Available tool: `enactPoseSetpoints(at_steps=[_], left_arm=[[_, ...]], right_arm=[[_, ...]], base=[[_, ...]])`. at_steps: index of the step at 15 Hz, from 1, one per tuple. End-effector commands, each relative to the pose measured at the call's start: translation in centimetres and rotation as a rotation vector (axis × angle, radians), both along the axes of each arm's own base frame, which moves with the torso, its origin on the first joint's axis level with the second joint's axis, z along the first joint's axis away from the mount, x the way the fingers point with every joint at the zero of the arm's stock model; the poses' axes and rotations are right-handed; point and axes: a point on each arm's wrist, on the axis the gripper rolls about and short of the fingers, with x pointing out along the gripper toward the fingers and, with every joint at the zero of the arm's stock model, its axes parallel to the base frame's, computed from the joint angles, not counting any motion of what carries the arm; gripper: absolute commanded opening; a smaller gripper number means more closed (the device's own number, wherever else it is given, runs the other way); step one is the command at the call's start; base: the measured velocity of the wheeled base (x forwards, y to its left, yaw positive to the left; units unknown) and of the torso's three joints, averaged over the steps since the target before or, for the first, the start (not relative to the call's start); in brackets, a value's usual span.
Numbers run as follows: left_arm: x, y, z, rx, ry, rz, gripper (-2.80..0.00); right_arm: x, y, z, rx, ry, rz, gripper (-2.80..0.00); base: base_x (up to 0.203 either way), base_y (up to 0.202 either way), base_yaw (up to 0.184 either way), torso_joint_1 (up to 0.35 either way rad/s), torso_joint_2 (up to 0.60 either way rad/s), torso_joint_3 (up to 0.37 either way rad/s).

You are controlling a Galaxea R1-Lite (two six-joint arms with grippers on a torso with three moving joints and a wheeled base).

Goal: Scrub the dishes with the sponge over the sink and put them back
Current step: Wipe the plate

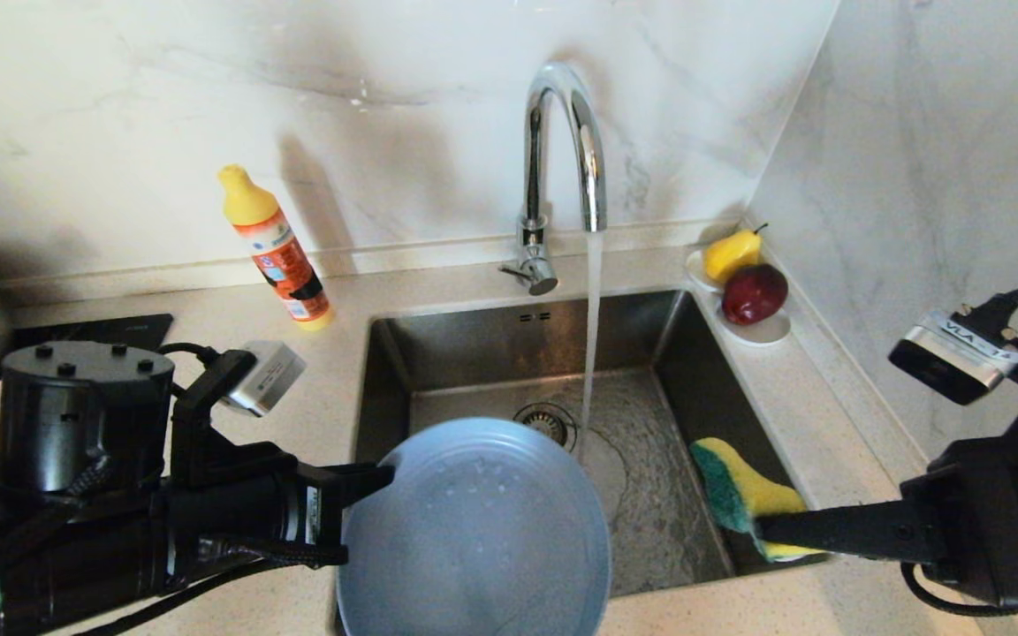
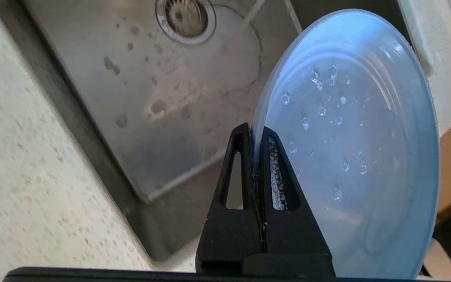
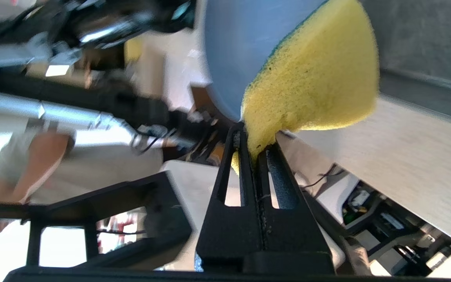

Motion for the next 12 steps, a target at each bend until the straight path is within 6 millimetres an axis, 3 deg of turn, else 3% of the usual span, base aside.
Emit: enactPoseSetpoints(at_steps=[1,7,12], left_arm=[[0.4,-0.2,-0.9,0.026,-0.045,0.011,-2.8],[1.2,-1.1,-2.3,0.063,-0.307,0.006,-2.8],[1.0,-1.4,-2.5,0.045,-0.351,-0.014,-2.8]], right_arm=[[0.9,2.6,-0.1,-0.027,0.034,0.079,-2.8],[2.8,9.2,-2.2,-0.141,0.092,0.164,-2.8],[4.5,13.3,-2.3,-0.172,0.076,0.173,-2.8]], base=[[0.0,0.0,0.0,0.0,0.0,0.0],[0.0,0.0,0.0,0.0,0.0,0.0],[0.0,0.0,0.0,0.0,0.0,0.0]])
